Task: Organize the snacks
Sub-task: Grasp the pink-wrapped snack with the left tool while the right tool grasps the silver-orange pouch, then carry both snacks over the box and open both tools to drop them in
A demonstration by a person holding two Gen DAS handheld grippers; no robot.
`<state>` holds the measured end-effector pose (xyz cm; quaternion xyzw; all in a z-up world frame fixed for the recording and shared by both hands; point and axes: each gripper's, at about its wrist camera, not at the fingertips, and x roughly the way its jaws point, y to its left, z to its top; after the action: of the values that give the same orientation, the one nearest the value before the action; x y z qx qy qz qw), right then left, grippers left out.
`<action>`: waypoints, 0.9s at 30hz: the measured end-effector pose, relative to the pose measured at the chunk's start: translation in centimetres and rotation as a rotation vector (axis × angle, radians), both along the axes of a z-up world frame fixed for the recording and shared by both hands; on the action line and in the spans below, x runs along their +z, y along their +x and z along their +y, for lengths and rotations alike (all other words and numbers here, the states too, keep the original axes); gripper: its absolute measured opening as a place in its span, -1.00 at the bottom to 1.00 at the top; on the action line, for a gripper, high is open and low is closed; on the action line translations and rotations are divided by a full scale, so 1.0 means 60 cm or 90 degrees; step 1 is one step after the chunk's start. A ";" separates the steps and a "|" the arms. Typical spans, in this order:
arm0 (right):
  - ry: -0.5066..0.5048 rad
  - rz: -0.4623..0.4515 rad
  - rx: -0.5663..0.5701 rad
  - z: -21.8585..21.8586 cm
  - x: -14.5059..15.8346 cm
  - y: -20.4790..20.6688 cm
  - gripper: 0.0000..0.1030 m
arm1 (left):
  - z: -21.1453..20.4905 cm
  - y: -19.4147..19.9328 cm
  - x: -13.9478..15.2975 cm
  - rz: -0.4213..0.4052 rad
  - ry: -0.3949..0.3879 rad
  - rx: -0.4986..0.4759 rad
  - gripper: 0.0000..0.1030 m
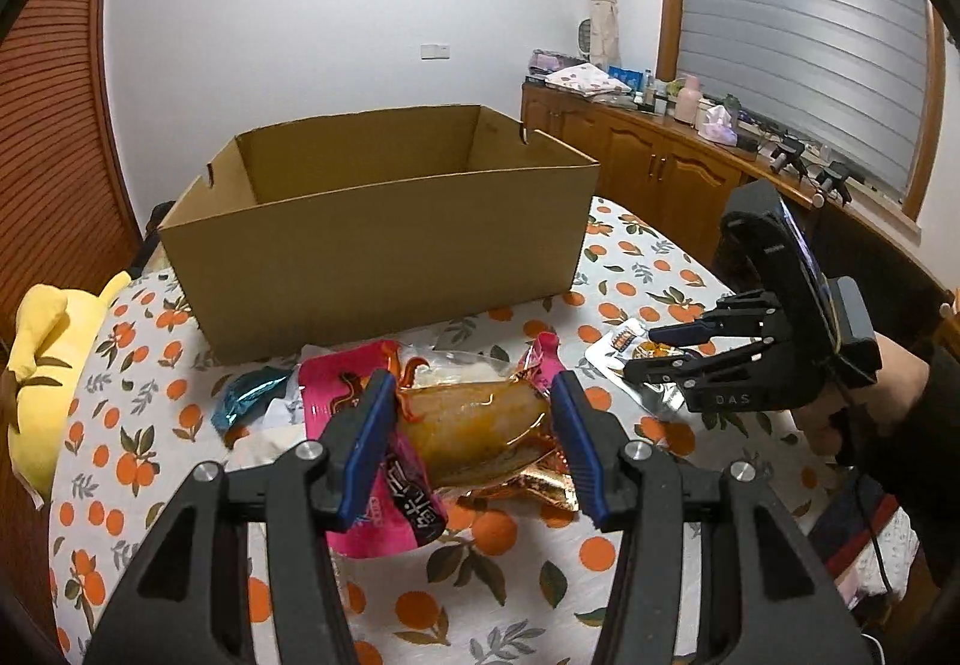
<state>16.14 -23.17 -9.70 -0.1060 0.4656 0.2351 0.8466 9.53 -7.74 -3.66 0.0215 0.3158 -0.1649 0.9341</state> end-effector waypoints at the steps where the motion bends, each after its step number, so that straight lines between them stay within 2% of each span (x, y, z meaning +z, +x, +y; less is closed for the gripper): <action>1: -0.005 -0.003 0.003 0.005 0.001 -0.003 -0.27 | 0.003 0.000 -0.001 0.001 -0.001 0.002 0.01; 15: 0.010 -0.027 -0.006 0.015 0.016 -0.026 -0.29 | 0.030 0.004 0.016 -0.011 -0.007 0.020 0.01; 27: 0.049 -0.084 0.000 0.015 0.092 -0.050 -0.29 | 0.055 0.011 0.049 -0.034 -0.003 0.034 0.01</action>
<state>13.15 -22.28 -4.17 -0.0885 0.3995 0.2452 0.8789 10.17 -4.46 -0.72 0.0155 0.2909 -0.1402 0.9463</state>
